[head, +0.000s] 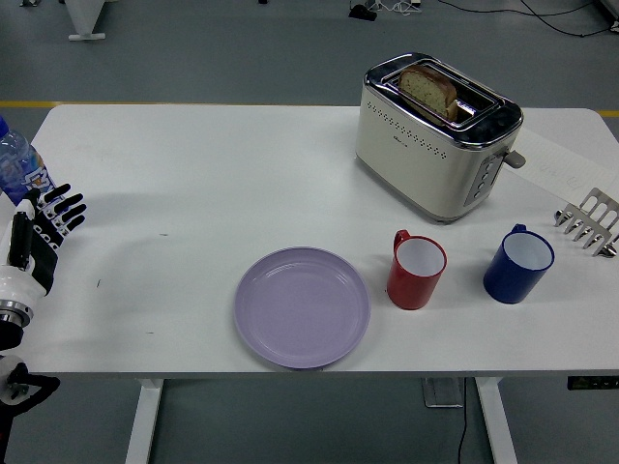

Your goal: Push plate across desktop

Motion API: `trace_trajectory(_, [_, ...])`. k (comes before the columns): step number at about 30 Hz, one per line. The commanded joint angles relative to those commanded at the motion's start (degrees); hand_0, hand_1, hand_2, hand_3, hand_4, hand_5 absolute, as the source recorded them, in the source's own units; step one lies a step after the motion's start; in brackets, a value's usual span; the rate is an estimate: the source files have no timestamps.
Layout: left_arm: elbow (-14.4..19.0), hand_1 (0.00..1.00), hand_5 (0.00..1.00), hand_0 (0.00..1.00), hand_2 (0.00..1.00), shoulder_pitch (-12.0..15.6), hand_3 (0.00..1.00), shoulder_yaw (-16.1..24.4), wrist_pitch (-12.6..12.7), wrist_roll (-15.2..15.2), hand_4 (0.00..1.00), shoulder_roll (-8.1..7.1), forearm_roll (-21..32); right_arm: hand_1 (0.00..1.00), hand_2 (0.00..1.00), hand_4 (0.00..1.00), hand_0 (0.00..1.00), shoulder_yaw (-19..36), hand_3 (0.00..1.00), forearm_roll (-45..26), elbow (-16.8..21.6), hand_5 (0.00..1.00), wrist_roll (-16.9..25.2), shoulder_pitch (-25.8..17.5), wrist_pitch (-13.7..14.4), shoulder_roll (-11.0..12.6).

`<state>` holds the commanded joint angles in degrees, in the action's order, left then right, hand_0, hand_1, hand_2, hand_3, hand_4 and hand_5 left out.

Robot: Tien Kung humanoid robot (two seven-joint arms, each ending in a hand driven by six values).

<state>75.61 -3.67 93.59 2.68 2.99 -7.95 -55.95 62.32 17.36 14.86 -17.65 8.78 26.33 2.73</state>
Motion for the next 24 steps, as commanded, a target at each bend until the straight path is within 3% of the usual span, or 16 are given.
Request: trace_trajectory(24, [-0.64, 0.721, 0.998, 0.767, 0.693, 0.55, 0.708, -0.16, 0.73, -0.14, 0.527, -0.33, 0.24, 0.451, 0.564, 0.301, 0.551, -0.03, 0.58, 0.1, 0.07, 0.469, -0.08, -0.65, 0.0, -0.06])
